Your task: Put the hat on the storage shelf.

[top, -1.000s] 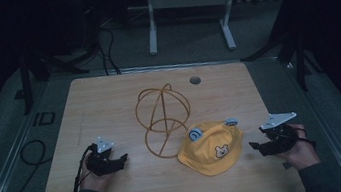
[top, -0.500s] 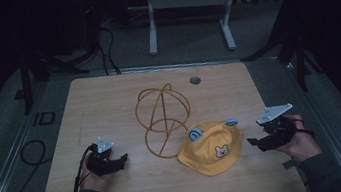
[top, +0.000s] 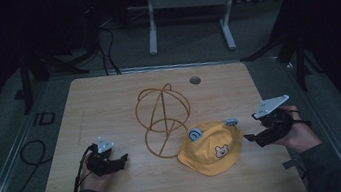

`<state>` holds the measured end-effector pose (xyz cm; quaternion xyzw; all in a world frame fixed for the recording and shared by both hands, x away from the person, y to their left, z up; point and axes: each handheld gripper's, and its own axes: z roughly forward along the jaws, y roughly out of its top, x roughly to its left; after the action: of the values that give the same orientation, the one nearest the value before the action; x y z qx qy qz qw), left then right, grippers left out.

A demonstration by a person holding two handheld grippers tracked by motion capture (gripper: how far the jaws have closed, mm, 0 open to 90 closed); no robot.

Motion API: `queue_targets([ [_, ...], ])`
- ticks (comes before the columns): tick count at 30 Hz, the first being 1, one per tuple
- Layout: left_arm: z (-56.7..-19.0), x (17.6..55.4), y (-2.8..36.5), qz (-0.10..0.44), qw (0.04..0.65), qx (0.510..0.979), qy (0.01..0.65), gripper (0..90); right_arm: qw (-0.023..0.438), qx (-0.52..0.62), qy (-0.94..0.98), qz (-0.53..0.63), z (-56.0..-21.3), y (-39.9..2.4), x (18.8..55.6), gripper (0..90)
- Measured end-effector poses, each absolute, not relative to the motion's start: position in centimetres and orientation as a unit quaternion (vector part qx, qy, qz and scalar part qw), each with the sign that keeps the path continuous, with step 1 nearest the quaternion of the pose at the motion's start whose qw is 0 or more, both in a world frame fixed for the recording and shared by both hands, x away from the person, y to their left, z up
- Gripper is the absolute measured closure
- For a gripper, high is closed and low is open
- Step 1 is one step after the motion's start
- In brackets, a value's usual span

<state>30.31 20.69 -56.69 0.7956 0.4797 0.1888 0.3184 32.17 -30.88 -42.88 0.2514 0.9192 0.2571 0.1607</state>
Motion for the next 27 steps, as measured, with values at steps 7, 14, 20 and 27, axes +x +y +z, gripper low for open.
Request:
queue_targets([
  [7, -56.7, 30.3, 20.7, 0.189, 0.32, 0.795, 0.48, 29.1, 0.155, 0.24, 0.928, 0.238, -42.6, -29.9, 33.1, 21.9],
  [14, -56.7, 30.3, 20.7, 0.189, 0.319, 0.797, 0.478, 28.9, 0.138, 0.223, 0.936, 0.234, -42.2, -29.0, 33.9, 20.7],
  [20, -56.7, 30.3, 20.7, 0.189, 0.318, 0.797, 0.477, 28.8, 0.136, 0.204, 0.945, 0.219, -41.7, -28.0, 34.5, 21.1],
  [27, -56.7, 30.3, 20.7, 0.189, 0.319, 0.796, 0.478, 28.8, 0.132, 0.192, 0.953, 0.193, -41.6, -27.2, 35.5, 21.1],
])
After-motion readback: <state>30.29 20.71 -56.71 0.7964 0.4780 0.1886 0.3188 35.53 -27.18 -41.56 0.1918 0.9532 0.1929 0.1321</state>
